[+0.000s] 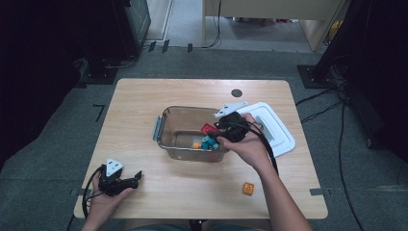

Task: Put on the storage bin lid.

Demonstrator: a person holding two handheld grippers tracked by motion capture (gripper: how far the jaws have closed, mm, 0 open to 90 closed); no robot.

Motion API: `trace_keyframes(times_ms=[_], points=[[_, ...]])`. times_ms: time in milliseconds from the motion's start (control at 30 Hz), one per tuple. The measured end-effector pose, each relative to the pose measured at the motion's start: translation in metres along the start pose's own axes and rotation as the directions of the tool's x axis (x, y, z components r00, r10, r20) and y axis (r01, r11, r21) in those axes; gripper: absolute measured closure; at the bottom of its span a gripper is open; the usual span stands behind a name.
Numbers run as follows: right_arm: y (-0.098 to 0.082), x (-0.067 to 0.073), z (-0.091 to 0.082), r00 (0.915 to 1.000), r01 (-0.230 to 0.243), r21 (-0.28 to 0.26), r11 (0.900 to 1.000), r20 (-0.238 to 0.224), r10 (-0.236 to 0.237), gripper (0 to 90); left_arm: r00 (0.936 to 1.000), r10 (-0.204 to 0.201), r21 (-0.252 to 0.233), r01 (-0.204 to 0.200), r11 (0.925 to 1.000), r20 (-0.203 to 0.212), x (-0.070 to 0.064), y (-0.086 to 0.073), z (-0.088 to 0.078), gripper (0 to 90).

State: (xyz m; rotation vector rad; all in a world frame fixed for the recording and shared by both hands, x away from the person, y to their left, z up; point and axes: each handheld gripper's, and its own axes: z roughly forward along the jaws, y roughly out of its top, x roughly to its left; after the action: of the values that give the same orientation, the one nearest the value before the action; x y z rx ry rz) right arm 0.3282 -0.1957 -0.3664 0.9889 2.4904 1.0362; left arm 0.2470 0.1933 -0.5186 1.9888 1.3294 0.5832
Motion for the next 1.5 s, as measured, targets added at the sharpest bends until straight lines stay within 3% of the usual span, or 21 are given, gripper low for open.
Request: trace_keyframes(times_ms=[533, 733, 1000, 1233, 1433, 1500], points=[[-0.026, 0.002, -0.034, 0.9981, 0.018, -0.055, 0.998, 0.060, -0.015, 43.8, 1.0000, 0.001, 0.001, -0.001, 1.0000, 0.000, 0.000, 0.000, 0.000, 14.7], [-0.043, 0.004, -0.050, 0.9965, 0.005, -0.072, 0.997, 0.084, 0.001, 38.4, 1.0000, 0.001, 0.001, -0.001, 1.0000, 0.000, 0.000, 0.000, 0.000, 14.7], [-0.073, 0.006, -0.064, 0.9919, -0.047, -0.070, 0.996, 0.115, 0.054, 29.6, 1.0000, 0.002, 0.003, -0.002, 1.0000, 0.000, 0.000, 0.000, 0.000, 14.7], [-0.100, 0.012, -0.061, 0.9922, -0.070, -0.026, 0.997, 0.101, 0.072, 24.7, 1.0000, 0.000, 0.001, 0.000, 1.0000, 0.000, 0.000, 0.000, 0.000, 14.7], [-0.126, 0.018, -0.054, 0.9894, -0.112, -0.025, 0.993, 0.091, 0.113, 23.9, 1.0000, 0.000, 0.001, 0.000, 1.0000, 0.001, 0.000, 0.000, 0.000, 14.7], [-0.134, 0.020, -0.051, 0.9877, -0.113, -0.022, 0.993, 0.106, 0.115, 22.0, 1.0000, 0.001, 0.002, -0.001, 1.0000, 0.001, 0.000, 0.000, 0.000, 14.7]])
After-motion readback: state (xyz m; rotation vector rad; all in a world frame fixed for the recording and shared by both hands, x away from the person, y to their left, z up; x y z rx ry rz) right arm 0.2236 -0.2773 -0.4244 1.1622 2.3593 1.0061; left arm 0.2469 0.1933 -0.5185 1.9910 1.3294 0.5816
